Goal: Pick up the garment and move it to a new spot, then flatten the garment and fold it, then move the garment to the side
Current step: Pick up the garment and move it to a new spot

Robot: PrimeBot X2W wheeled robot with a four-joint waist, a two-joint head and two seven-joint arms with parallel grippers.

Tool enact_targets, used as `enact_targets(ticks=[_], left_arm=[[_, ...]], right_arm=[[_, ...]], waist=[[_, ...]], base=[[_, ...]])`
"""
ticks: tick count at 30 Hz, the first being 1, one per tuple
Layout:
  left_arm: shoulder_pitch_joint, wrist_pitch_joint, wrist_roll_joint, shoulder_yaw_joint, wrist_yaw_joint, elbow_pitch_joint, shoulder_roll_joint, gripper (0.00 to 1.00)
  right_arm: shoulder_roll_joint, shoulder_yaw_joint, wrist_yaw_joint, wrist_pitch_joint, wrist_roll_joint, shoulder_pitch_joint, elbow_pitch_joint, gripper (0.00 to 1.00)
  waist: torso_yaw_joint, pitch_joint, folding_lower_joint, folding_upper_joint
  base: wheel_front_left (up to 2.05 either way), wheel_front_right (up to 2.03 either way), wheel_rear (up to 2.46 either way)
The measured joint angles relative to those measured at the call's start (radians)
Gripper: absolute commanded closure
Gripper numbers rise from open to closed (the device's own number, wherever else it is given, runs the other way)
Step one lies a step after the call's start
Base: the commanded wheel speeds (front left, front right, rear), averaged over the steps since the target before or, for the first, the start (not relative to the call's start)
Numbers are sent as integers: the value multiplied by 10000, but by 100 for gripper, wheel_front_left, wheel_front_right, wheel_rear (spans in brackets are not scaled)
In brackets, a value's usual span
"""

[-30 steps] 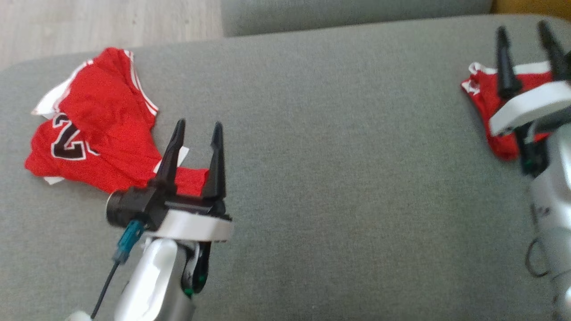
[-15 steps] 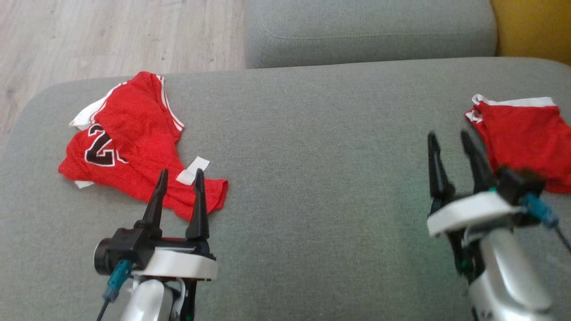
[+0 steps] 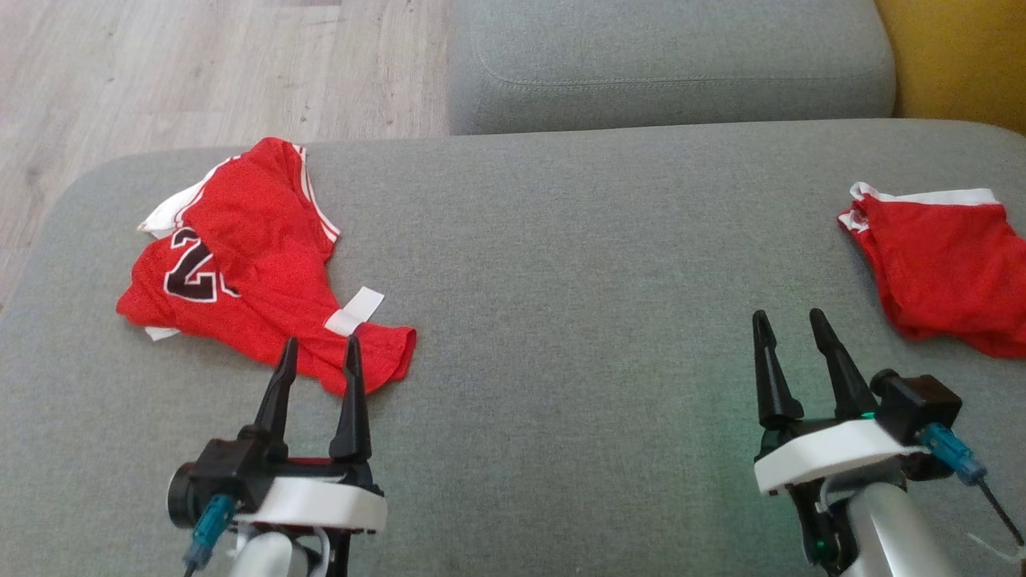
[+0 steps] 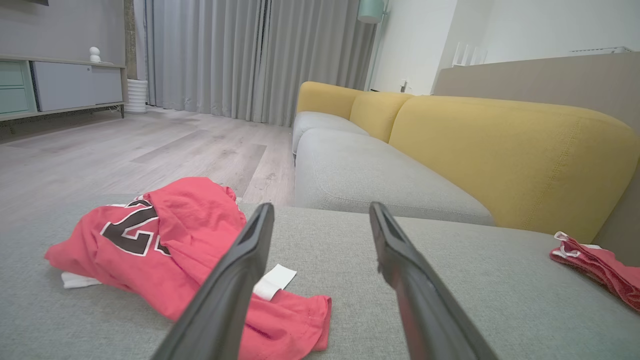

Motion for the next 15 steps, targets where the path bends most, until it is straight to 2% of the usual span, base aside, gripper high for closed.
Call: enact_targets(ticks=[15], left_arm=[[1,0,-96,-59,142,2,0,0]], right_arm=[[8,58,0,-2,113,173,-117,0]], waist=[[31,34,0,0]], base=[[0,0,0]])
